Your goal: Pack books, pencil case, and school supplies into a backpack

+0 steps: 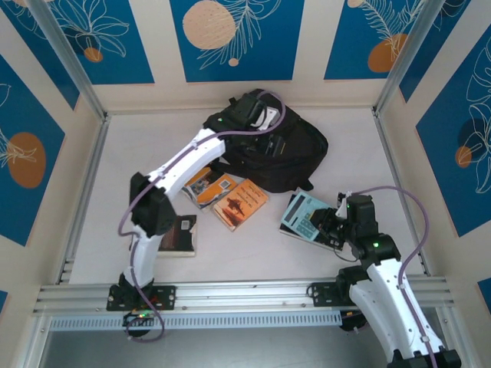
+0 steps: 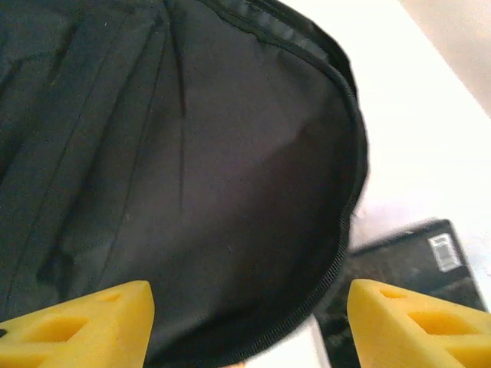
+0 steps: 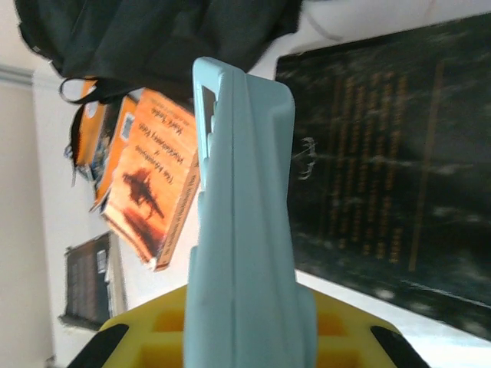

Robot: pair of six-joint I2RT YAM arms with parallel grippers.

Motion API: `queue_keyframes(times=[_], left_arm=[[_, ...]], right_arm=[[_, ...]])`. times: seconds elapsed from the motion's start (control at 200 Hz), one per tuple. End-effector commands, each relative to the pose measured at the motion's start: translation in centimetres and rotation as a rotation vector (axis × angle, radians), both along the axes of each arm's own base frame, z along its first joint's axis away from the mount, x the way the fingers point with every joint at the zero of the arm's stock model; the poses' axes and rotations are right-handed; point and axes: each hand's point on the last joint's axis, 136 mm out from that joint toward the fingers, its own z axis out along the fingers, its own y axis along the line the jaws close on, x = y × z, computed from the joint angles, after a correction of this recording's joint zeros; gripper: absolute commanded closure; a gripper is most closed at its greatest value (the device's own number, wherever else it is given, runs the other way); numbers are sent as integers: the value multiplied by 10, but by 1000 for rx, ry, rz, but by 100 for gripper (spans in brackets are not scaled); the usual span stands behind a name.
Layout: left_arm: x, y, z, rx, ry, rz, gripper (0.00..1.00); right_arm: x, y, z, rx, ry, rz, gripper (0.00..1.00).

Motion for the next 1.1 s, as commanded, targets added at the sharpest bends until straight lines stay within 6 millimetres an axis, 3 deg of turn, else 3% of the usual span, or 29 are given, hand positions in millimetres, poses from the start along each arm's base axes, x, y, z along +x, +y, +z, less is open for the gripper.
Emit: queue_keyframes(times=[0.0,0.185,0.35,0.6,0.775,0.87,0.98,1.03,1.095], left_arm=[[-6,-10,-15,79,-11,-142,32],[-14,-40,-36,-27,67,-243,31],[-24,-60,-41,-109,118,-302,31],[-24,-72,-67,-90,151,-308,31],[-21,-74,-69,-62,115,-296,32],[-14,-71,-71,-28,90,-265,45],[-4,-62,-72,23,59,-218,84],[-3,-59,-62,24,38,-205,99],[1,-54,-39,14,-7,-182,100]], right_arm=[[0,-16,6,-86,-25,-50,100],[4,-14,6,-89,-55,-38,100],[4,-9,-1,-77,-52,-18,100],[5,-4,-6,-57,-49,0,99],[4,-1,-7,-41,-47,10,100],[5,0,-5,-35,-50,9,99],[6,0,1,-30,-61,9,100],[6,0,5,-34,-68,7,100],[8,-1,13,-35,-84,4,100]])
